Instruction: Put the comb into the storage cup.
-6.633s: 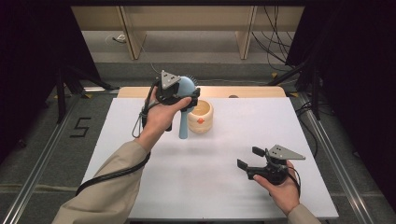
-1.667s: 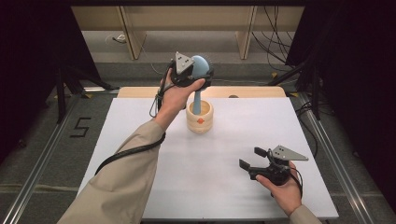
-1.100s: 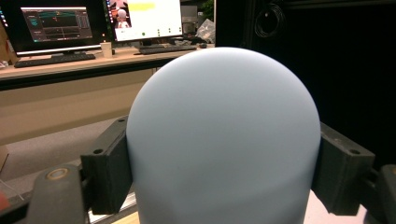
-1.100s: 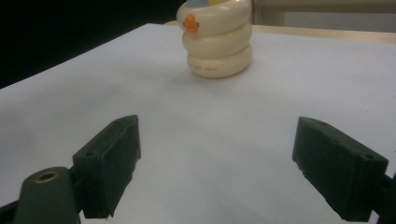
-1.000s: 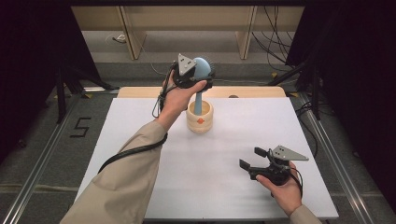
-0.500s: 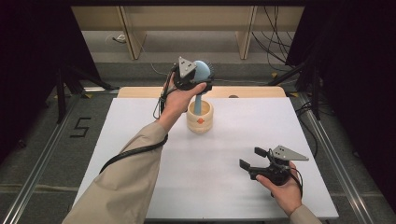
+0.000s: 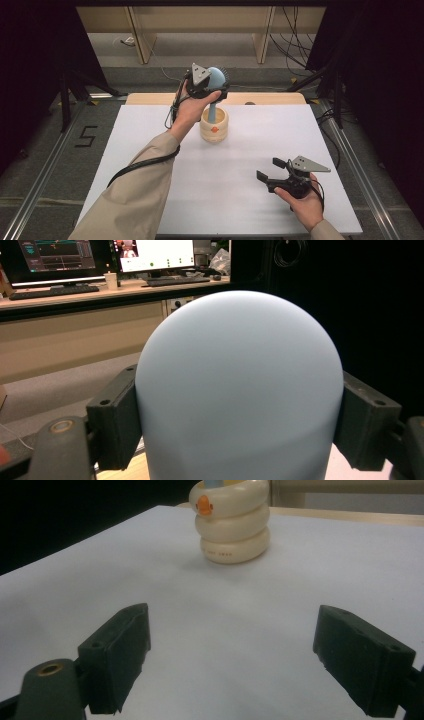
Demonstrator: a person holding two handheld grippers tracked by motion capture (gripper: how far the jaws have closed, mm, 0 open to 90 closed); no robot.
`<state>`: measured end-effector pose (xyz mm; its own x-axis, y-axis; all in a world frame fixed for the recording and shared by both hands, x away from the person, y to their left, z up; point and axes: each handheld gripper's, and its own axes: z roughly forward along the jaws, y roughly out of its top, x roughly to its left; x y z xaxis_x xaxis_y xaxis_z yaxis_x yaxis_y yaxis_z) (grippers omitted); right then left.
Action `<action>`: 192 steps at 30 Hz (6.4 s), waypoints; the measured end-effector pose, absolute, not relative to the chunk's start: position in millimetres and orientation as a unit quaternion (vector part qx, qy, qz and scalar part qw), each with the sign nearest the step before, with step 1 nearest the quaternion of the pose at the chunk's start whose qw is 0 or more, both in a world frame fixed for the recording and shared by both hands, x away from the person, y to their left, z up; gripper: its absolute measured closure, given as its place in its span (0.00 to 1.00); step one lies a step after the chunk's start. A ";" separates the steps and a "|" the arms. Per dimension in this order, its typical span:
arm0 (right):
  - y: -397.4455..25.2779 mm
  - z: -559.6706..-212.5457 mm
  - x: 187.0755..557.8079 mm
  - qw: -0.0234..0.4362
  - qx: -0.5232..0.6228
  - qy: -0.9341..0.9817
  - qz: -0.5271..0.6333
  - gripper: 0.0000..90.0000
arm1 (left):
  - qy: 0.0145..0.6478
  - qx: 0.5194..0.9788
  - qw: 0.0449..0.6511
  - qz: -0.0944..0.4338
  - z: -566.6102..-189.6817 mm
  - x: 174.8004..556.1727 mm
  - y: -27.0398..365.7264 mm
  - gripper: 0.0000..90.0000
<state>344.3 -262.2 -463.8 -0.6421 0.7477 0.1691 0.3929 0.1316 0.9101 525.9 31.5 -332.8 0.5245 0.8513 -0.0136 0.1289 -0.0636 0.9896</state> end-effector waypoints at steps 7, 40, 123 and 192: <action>-262.1 -463.6 344.2 0.167 0.388 0.733 0.532 0.18 | 0.372 0.660 0.572 0.314 -336.0 525.9 30.2 0.22; -262.5 -463.6 344.2 0.167 0.388 0.733 0.533 0.18 | 0.379 0.669 0.559 0.310 -354.1 528.4 27.0 0.22; -261.6 -465.0 344.3 0.162 0.387 0.735 0.533 0.18 | 0.396 0.676 0.544 0.301 -386.2 531.9 29.7 0.21; -260.2 -465.5 344.6 0.162 0.388 0.736 0.531 0.18 | 0.381 0.671 0.565 0.291 -386.4 483.8 62.1 0.16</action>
